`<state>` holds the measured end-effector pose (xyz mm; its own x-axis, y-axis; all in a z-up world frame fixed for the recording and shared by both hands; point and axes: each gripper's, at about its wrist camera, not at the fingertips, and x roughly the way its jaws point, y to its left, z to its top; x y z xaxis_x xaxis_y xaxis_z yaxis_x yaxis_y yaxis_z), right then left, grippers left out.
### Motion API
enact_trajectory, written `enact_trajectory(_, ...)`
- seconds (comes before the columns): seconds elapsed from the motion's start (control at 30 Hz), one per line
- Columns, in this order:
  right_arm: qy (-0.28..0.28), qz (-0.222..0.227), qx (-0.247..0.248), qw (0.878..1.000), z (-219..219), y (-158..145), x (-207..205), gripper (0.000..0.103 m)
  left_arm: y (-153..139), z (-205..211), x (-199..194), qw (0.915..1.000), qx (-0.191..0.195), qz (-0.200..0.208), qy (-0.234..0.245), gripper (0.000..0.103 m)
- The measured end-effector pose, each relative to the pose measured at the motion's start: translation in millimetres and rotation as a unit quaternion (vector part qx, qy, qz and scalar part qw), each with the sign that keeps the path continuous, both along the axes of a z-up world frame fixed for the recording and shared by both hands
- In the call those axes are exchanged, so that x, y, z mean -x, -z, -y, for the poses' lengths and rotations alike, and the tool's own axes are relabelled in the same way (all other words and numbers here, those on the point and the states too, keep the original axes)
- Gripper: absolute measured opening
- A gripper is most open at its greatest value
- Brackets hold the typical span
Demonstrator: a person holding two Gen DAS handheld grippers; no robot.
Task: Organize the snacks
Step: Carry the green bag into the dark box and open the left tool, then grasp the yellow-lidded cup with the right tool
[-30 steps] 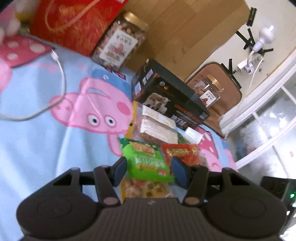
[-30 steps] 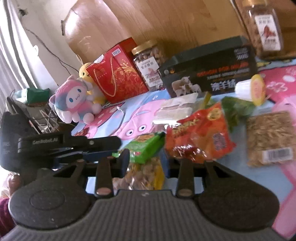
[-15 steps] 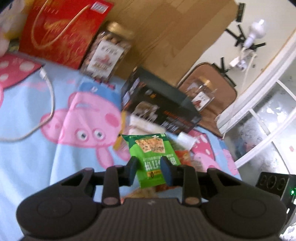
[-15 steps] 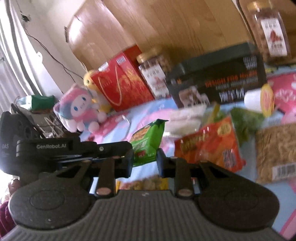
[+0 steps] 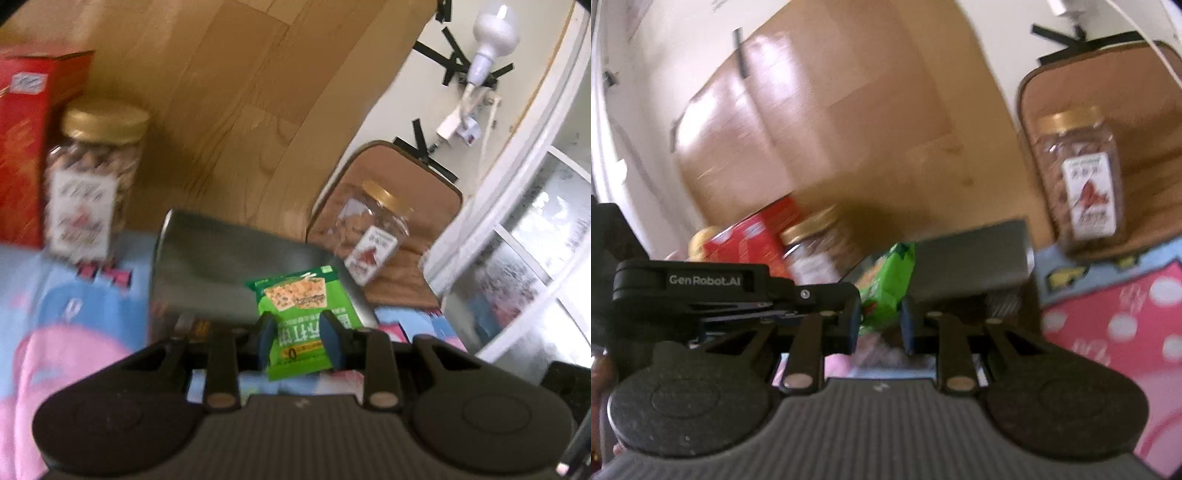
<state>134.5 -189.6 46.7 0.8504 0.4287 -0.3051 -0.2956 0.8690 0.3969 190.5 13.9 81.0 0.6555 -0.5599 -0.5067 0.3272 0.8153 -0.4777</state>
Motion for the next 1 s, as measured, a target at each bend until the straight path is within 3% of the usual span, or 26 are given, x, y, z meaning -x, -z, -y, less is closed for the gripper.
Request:
enact_trajectory(0.17, 0.054, 0.022, 0.022, 0.998, 8.6, 4.7, -23.3, 0.039, 5.4, 19.5, -28.5, 0.9996, -0.021, 0.0, -0.019, 0.03)
enact_trajectory(0.33, 0.081, 0.027, -0.025, 0.996, 50.7, 10.9, 1.0, 0.041, 12.0, 8.0, -5.8, 1.0, -0.004, 0.003, -0.004, 0.032)
enact_trajectory(0.4, 0.091, 0.011, -0.051, 0.994, 69.1, 19.6, 13.8, 0.042, 12.8, 1.1, 16.1, 0.9997, -0.004, 0.024, 0.001, 0.04)
enact_trajectory(0.5, 0.096, -0.035, -0.084, 0.991, 85.3, 35.5, 25.1, 0.041, 20.7, -5.2, 44.6, 0.9994, 0.003, 0.032, 0.015, 0.04)
enact_trajectory(0.63, 0.094, -0.092, -0.09, 0.987, 87.1, 49.3, 20.2, 0.042, 39.8, -3.6, 64.4, 0.9996, 0.003, -0.006, 0.027, 0.04)
enact_trajectory(0.7, 0.071, -0.112, -0.092, 0.987, 79.8, 55.9, 14.3, 0.049, 46.5, 0.6, 69.6, 0.9992, 0.007, -0.023, 0.031, 0.04)
enact_trajectory(0.73, 0.064, -0.118, -0.093, 0.987, 75.8, 58.6, 12.7, 0.059, 49.0, 2.0, 72.5, 0.9991, 0.009, -0.029, 0.031, 0.04)
enact_trajectory(0.77, 0.056, -0.125, -0.08, 0.987, 69.7, 61.1, 10.4, 0.061, 51.1, 3.0, 74.9, 0.9989, 0.01, -0.034, 0.032, 0.04)
enact_trajectory(0.83, 0.044, -0.123, -0.05, 0.99, 58.4, 59.3, 7.9, 0.06, 53.4, 3.4, 77.7, 0.9985, 0.013, -0.044, 0.028, 0.04)
enact_trajectory(0.9, 0.033, -0.122, -0.036, 0.991, 52.1, 58.6, 9.2, 0.048, 53.8, 2.2, 78.9, 0.9981, 0.02, -0.053, 0.025, 0.04)
enact_trajectory(1.0, 0.023, -0.112, -0.033, 0.993, 49.7, 55.1, 18.2, 0.047, 49.3, -3.7, 80.3, 0.9973, 0.035, -0.062, 0.015, 0.04)
